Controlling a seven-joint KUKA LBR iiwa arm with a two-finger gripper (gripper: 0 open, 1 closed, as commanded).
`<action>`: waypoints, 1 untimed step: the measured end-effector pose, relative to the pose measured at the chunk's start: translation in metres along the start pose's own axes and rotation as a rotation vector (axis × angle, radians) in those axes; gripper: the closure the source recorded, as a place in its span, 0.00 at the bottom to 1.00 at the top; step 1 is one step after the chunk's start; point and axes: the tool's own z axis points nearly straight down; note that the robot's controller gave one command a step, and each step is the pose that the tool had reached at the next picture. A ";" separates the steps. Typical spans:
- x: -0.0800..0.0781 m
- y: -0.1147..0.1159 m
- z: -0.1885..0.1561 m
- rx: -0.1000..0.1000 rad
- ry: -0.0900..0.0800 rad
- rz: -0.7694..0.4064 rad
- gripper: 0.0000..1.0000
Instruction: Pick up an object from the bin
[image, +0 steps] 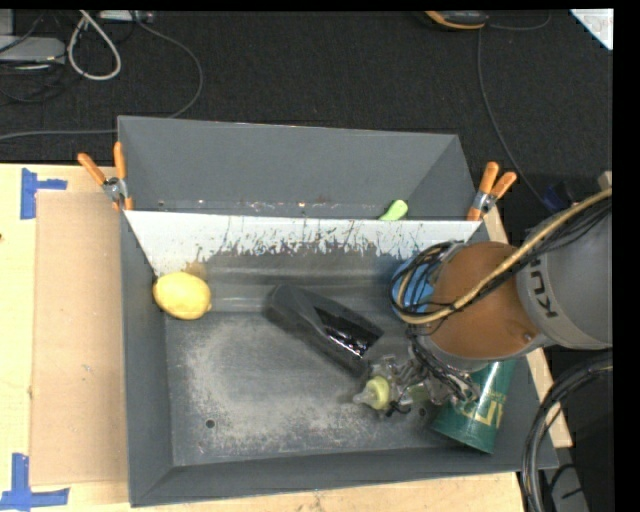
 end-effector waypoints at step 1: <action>0.001 0.001 -0.021 -0.001 0.003 -0.001 1.00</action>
Offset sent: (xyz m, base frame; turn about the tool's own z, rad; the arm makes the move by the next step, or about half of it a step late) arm -0.0015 0.0005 0.0527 -0.0006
